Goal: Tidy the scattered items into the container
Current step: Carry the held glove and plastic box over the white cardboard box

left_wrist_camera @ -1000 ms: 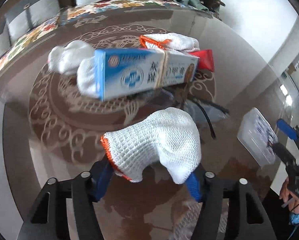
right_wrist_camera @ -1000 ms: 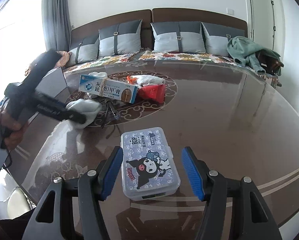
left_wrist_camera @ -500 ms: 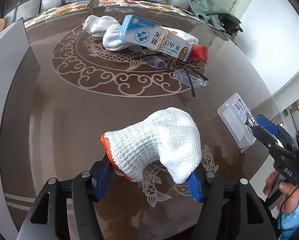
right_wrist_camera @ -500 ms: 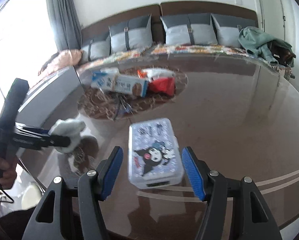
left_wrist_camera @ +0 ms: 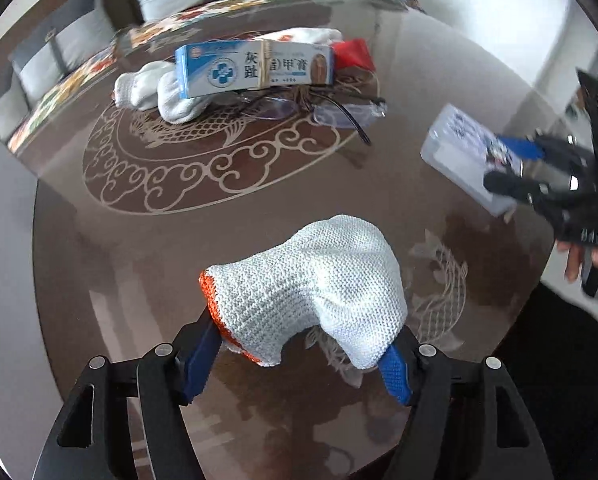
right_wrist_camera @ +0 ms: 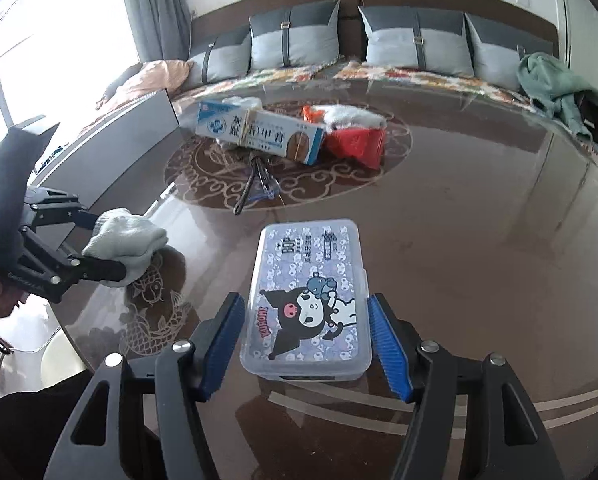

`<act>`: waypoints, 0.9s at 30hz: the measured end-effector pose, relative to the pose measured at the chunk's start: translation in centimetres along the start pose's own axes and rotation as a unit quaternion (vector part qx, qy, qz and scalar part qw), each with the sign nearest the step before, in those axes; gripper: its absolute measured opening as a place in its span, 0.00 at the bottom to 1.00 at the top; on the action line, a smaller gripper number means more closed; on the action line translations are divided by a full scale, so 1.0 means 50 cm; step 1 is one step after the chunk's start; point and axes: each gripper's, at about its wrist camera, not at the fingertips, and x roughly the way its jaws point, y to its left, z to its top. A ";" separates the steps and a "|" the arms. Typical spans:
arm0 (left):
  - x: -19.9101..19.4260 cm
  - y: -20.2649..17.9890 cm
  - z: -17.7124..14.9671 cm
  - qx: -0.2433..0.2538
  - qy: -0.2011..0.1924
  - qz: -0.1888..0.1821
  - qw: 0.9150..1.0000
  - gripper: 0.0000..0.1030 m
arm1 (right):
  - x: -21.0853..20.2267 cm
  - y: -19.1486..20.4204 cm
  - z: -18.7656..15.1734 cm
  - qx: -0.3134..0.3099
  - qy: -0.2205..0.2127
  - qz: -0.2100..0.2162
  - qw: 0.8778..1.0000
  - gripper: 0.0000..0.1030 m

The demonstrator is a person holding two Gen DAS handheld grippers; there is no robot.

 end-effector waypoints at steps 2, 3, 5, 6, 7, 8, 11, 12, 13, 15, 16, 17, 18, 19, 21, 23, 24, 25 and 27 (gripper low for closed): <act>-0.003 0.006 -0.003 -0.005 -0.001 0.003 1.000 0.71 | 0.004 -0.002 -0.001 0.000 0.003 -0.005 1.000 0.62; -0.003 0.011 -0.003 -0.012 -0.003 0.001 1.000 0.71 | 0.004 -0.002 -0.002 -0.001 0.003 -0.009 1.000 0.62; -0.002 0.020 -0.003 -0.030 -0.008 -0.005 1.000 0.71 | 0.005 0.000 -0.003 -0.001 0.003 -0.014 1.000 0.62; 0.000 0.025 -0.003 -0.039 -0.009 -0.009 0.999 0.71 | 0.006 0.000 -0.004 0.000 0.004 -0.016 1.000 0.62; 0.002 0.026 -0.001 -0.044 -0.011 -0.011 0.999 0.71 | 0.007 0.001 -0.004 0.000 0.006 -0.017 1.000 0.62; 0.004 0.026 0.001 -0.047 -0.012 -0.011 0.999 0.71 | 0.009 0.002 -0.004 0.000 0.008 -0.018 1.000 0.62; 0.007 0.023 0.005 -0.050 -0.018 -0.013 0.998 0.71 | 0.011 0.005 -0.003 -0.006 0.010 -0.024 1.000 0.62; 0.008 0.022 0.006 -0.050 -0.021 -0.014 0.998 0.71 | 0.011 0.006 -0.003 -0.009 0.011 -0.026 1.000 0.62; 0.008 0.023 0.006 -0.054 -0.023 -0.020 0.998 0.71 | 0.012 0.006 -0.002 -0.010 0.012 -0.029 0.999 0.62; 0.004 0.031 0.005 -0.075 -0.029 -0.046 0.996 0.71 | 0.013 0.005 0.000 -0.011 0.017 -0.034 0.999 0.62; 0.004 0.036 0.005 -0.087 -0.031 -0.059 0.994 0.71 | 0.013 0.003 0.000 -0.006 0.022 -0.032 0.999 0.62; 0.002 0.036 0.005 -0.095 -0.034 -0.064 0.993 0.71 | 0.013 -0.002 0.000 0.004 0.026 -0.027 0.999 0.61; 0.000 0.036 0.004 -0.102 -0.037 -0.066 0.992 0.71 | 0.012 -0.008 0.001 0.016 0.028 -0.022 0.999 0.61; -0.002 0.036 0.003 -0.109 -0.039 -0.069 0.991 0.71 | 0.012 -0.012 0.002 0.024 0.029 -0.019 0.999 0.61; -0.005 0.026 0.002 -0.113 -0.042 -0.067 0.990 0.70 | 0.012 -0.016 0.004 0.035 0.031 -0.014 0.999 0.61; -0.007 0.011 -0.001 -0.116 -0.046 -0.065 0.990 0.67 | 0.014 -0.019 0.003 0.043 0.033 -0.011 0.998 0.61; -0.007 0.005 -0.003 -0.118 -0.047 -0.064 0.990 0.66 | 0.015 -0.021 0.002 0.046 0.033 -0.009 0.998 0.62; -0.007 0.000 -0.004 -0.121 -0.049 -0.064 0.989 0.66 | 0.016 -0.022 0.001 0.050 0.034 -0.007 0.998 0.63; -0.008 -0.011 -0.007 -0.125 -0.051 -0.063 0.989 0.65 | 0.017 -0.013 -0.005 0.041 0.030 -0.020 0.999 0.64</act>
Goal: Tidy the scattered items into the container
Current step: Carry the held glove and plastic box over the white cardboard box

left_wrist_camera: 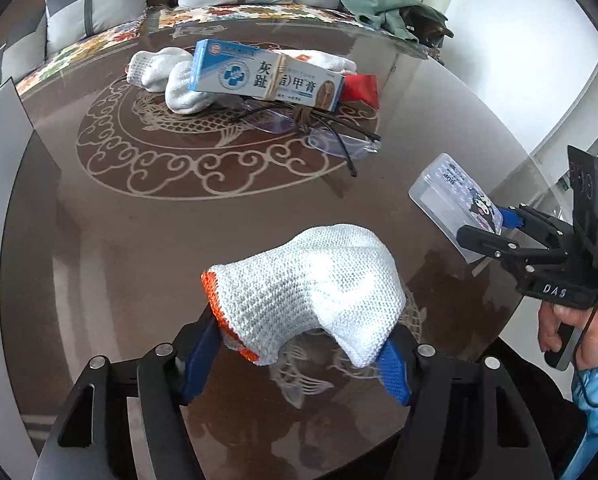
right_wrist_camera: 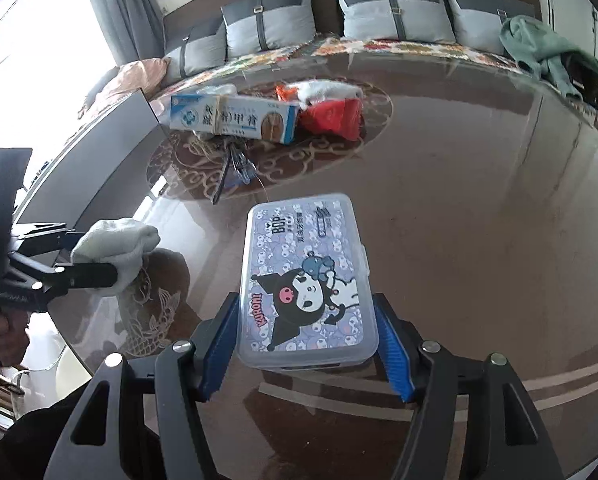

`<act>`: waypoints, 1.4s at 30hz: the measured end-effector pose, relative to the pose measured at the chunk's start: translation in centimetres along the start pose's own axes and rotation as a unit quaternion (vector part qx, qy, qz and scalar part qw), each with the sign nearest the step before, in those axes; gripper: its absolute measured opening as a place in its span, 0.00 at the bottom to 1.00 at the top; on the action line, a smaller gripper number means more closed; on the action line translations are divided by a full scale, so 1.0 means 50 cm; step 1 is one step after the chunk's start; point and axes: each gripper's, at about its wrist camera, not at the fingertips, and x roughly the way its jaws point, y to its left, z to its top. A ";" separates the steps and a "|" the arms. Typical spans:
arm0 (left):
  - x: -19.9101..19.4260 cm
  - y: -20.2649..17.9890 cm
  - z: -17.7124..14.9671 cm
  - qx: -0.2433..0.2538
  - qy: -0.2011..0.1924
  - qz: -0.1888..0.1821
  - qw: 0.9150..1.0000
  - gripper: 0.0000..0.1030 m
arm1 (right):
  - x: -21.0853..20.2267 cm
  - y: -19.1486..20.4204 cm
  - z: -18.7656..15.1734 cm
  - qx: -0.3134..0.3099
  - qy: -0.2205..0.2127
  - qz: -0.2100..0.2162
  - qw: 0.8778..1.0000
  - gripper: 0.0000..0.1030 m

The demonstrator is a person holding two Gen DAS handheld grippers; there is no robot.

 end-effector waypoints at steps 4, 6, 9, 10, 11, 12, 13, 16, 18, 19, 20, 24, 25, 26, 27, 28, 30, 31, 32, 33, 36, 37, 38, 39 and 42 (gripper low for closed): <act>-0.001 -0.011 -0.008 -0.012 -0.010 0.006 1.000 0.65 | 0.004 0.028 -0.014 -0.036 -0.008 -0.039 0.999 0.64; -0.002 -0.010 -0.012 -0.024 -0.016 0.009 1.000 0.64 | 0.007 0.039 -0.021 -0.048 -0.016 -0.056 0.997 0.64; -0.003 -0.008 -0.016 -0.044 -0.022 0.011 0.999 0.64 | 0.006 0.041 -0.027 -0.047 -0.026 -0.066 0.996 0.64; -0.004 -0.008 -0.017 -0.051 -0.024 0.013 0.998 0.64 | 0.006 0.040 -0.029 -0.045 -0.030 -0.066 0.996 0.64; -0.004 -0.009 -0.017 -0.059 -0.025 0.014 0.998 0.64 | 0.004 0.040 -0.030 -0.045 -0.035 -0.067 0.996 0.64; -0.005 -0.010 -0.019 -0.065 -0.026 0.016 0.997 0.64 | 0.003 0.039 -0.032 -0.044 -0.039 -0.066 0.996 0.64; -0.006 -0.011 -0.021 -0.071 -0.027 0.018 0.997 0.64 | 0.001 0.038 -0.034 -0.044 -0.042 -0.064 0.996 0.64; -0.007 -0.010 -0.025 -0.100 -0.034 0.017 0.994 0.64 | -0.003 0.032 -0.038 -0.040 -0.051 -0.054 0.996 0.65; -0.006 -0.009 -0.026 -0.115 -0.037 0.019 0.992 0.64 | -0.006 0.029 -0.038 -0.034 -0.051 -0.056 0.997 0.61; -0.008 -0.010 -0.027 -0.118 -0.039 0.023 0.992 0.64 | -0.007 0.027 -0.037 -0.031 -0.051 -0.057 0.997 0.60; -0.010 -0.013 -0.027 -0.118 -0.040 0.028 0.992 0.64 | -0.009 0.026 -0.037 -0.028 -0.050 -0.059 0.997 0.60; -0.023 -0.017 -0.031 -0.124 -0.050 0.033 0.990 0.63 | -0.024 0.029 -0.038 -0.026 -0.053 -0.058 0.997 0.59; -0.025 -0.016 -0.033 -0.129 -0.051 0.032 0.990 0.63 | -0.033 0.032 -0.037 -0.028 -0.056 -0.058 0.996 0.59; -0.026 -0.015 -0.035 -0.133 -0.051 0.030 0.989 0.63 | -0.040 0.034 -0.035 -0.028 -0.057 -0.056 0.996 0.59; -0.025 -0.014 -0.036 -0.138 -0.050 0.029 0.989 0.63 | -0.046 0.035 -0.033 -0.024 -0.055 -0.051 0.997 0.59; -0.023 -0.012 -0.038 -0.142 -0.047 0.029 0.988 0.63 | -0.051 0.036 -0.030 -0.017 -0.051 -0.045 0.997 0.59; -0.020 -0.010 -0.040 -0.148 -0.042 0.029 0.988 0.63 | -0.054 0.041 -0.023 -0.009 -0.040 -0.038 0.998 0.59; -0.020 -0.010 -0.042 -0.152 -0.041 0.030 0.987 0.63 | -0.059 0.047 -0.019 -0.007 -0.037 -0.032 0.999 0.59; -0.022 -0.010 -0.043 -0.154 -0.040 0.031 0.987 0.63 | -0.064 0.054 -0.014 -0.005 -0.036 -0.025 0.999 0.59; -0.027 -0.010 -0.044 -0.156 -0.042 0.031 0.986 0.63 | -0.071 0.063 -0.010 -0.005 -0.037 -0.019 0.999 0.59; -0.045 -0.010 -0.047 -0.163 -0.048 0.036 0.985 0.63 | -0.093 0.095 0.005 -0.014 -0.041 -0.005 0.999 0.59; -0.050 -0.009 -0.048 -0.166 -0.050 0.038 0.984 0.63 | -0.096 0.106 0.010 -0.014 -0.039 -0.003 0.999 0.59; -0.056 -0.009 -0.049 -0.168 -0.051 0.040 0.984 0.63 | -0.095 0.113 0.012 -0.011 -0.034 0.000 0.999 0.59; -0.061 -0.006 -0.051 -0.172 -0.051 0.042 0.983 0.63 | -0.092 0.118 0.011 -0.004 -0.029 0.004 1.000 0.59; -0.082 0.005 -0.058 -0.185 -0.054 0.048 0.980 0.63 | -0.093 0.133 0.009 0.020 -0.021 0.015 0.999 0.59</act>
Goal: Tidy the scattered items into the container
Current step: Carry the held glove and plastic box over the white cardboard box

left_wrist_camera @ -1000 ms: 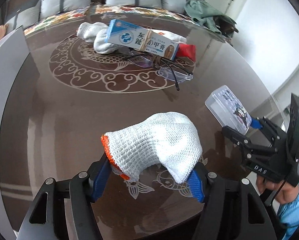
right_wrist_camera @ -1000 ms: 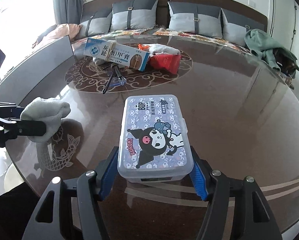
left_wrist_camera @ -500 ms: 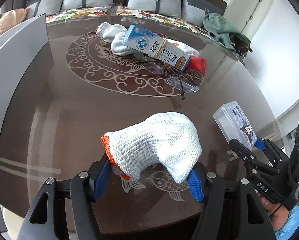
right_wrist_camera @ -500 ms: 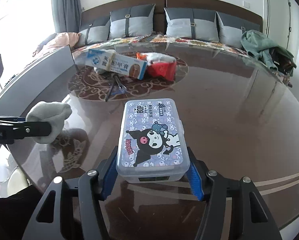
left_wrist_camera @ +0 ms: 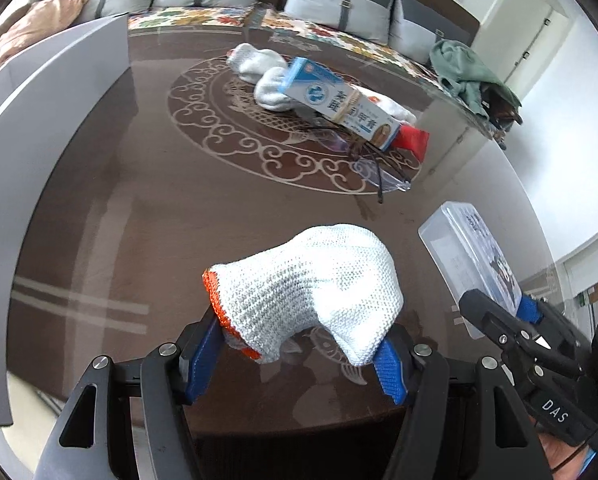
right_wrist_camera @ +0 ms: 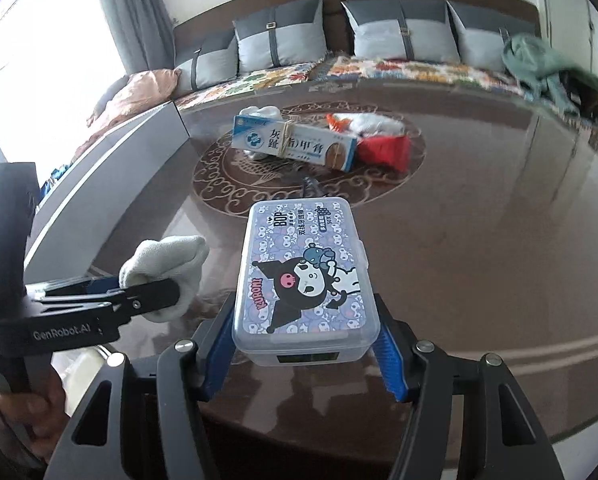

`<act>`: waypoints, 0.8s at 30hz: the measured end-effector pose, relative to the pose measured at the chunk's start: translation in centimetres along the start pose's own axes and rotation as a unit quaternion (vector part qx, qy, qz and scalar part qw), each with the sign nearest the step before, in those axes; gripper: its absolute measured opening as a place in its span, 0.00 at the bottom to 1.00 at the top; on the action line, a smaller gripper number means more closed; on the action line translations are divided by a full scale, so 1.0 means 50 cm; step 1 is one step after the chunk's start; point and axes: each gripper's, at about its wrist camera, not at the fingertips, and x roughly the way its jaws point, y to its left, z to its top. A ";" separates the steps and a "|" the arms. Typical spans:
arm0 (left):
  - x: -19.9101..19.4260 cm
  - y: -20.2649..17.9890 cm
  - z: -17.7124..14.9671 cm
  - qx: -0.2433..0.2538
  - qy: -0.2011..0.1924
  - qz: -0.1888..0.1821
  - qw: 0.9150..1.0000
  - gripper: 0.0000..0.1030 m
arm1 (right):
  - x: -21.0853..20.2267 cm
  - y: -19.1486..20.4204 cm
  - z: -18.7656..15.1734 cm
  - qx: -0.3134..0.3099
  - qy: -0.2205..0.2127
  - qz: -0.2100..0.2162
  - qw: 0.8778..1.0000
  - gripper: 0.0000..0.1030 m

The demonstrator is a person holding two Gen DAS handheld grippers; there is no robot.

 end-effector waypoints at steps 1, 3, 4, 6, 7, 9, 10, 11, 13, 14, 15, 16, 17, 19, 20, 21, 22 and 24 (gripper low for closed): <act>-0.010 0.005 0.000 -0.002 -0.005 0.004 1.000 0.63 | -0.006 0.007 0.001 0.001 -0.002 0.001 1.000 0.59; -0.031 0.014 0.000 -0.005 -0.017 0.014 1.000 0.63 | -0.020 0.023 0.006 -0.002 -0.010 0.001 1.000 0.59; -0.042 0.019 0.000 -0.007 -0.024 0.018 1.000 0.63 | -0.027 0.031 0.009 -0.008 -0.014 0.000 1.000 0.59; -0.059 0.030 0.000 -0.010 -0.036 0.025 0.999 0.63 | -0.035 0.047 0.014 -0.018 -0.018 -0.001 1.000 0.59; -0.066 0.034 -0.001 -0.011 -0.041 0.027 0.999 0.63 | -0.036 0.053 0.015 -0.020 -0.018 -0.001 1.000 0.59; -0.077 0.039 -0.003 -0.009 -0.047 0.032 0.998 0.63 | -0.031 0.061 0.010 -0.022 -0.013 -0.001 1.000 0.59; -0.083 0.041 -0.005 -0.007 -0.051 0.036 0.998 0.63 | -0.027 0.064 0.007 -0.022 -0.010 -0.001 1.000 0.59; -0.090 0.044 -0.008 -0.007 -0.055 0.037 0.998 0.63 | -0.021 0.068 0.000 -0.023 -0.003 -0.001 1.000 0.59; -0.104 0.053 -0.016 -0.008 -0.060 0.039 0.997 0.63 | -0.007 0.076 -0.010 -0.026 0.012 0.003 1.000 0.59; -0.109 0.057 -0.019 -0.009 -0.060 0.038 0.997 0.63 | -0.001 0.082 -0.015 -0.029 0.019 0.004 0.999 0.59; -0.114 0.062 -0.025 -0.011 -0.060 0.035 0.998 0.63 | 0.005 0.086 -0.018 -0.033 0.025 0.005 0.999 0.59; -0.120 0.067 -0.030 -0.012 -0.059 0.034 0.998 0.63 | 0.010 0.093 -0.020 -0.039 0.029 0.006 0.999 0.59; -0.125 0.072 -0.035 -0.014 -0.059 0.033 0.998 0.63 | 0.014 0.102 -0.021 -0.046 0.033 0.007 0.998 0.59; -0.140 0.084 -0.041 -0.019 -0.064 0.033 0.997 0.63 | 0.015 0.127 -0.020 -0.063 0.034 0.013 0.997 0.59; -0.150 0.092 -0.043 -0.023 -0.068 0.034 0.997 0.63 | 0.014 0.143 -0.016 -0.073 0.032 0.017 0.997 0.59; -0.163 0.103 -0.044 -0.029 -0.075 0.036 0.996 0.63 | 0.012 0.159 -0.013 -0.083 0.029 0.021 0.996 0.59; -0.178 0.115 -0.045 -0.035 -0.082 0.038 0.995 0.63 | 0.010 0.177 -0.007 -0.094 0.027 0.027 0.995 0.59; -0.203 0.140 -0.043 -0.048 -0.093 0.043 0.994 0.63 | 0.007 0.216 0.005 -0.115 0.021 0.038 0.992 0.59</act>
